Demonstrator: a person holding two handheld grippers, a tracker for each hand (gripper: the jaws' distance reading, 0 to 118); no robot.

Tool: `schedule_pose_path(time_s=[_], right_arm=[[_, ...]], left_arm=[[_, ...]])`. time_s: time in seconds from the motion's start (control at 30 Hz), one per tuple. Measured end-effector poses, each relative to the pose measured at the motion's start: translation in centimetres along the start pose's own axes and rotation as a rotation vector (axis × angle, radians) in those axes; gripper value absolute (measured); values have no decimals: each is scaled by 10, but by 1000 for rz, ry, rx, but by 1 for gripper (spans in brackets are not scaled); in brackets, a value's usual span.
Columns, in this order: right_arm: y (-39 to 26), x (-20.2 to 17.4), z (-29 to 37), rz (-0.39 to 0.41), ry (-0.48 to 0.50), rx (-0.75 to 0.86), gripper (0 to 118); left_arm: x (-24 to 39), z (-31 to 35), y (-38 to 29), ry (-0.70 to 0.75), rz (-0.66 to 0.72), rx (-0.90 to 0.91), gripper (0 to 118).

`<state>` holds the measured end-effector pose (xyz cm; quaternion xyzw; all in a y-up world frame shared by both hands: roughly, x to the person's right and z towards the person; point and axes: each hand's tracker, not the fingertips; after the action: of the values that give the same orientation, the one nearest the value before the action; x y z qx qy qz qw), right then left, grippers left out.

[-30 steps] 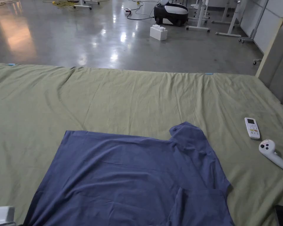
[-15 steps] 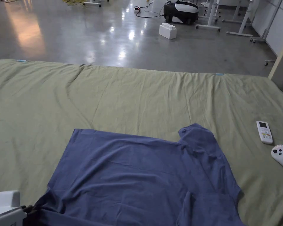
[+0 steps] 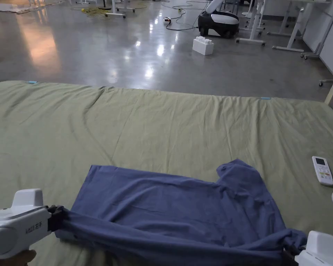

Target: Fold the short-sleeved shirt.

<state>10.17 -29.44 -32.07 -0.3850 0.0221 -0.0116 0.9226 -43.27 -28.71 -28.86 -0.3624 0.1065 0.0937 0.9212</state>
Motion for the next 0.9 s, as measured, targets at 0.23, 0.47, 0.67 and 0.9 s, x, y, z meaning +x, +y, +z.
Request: schedule_pose_path(time_s=[0.23, 0.47, 0.67, 0.9], right_arm=[[39, -3, -70, -50, -8, -20, 10], [55, -5, -127, -33, -18, -108, 10], [47, -5, -155, 6, -26, -171, 11], [47, -10, -125, 59, -56, -44, 64]], left_arm=[[13, -56, 30, 30, 9, -27, 6], [25, -98, 38, 72, -2, -101, 6], [33, -123, 29, 81, -20, -169, 6], [34, -96, 32, 50, -12, -101, 49]])
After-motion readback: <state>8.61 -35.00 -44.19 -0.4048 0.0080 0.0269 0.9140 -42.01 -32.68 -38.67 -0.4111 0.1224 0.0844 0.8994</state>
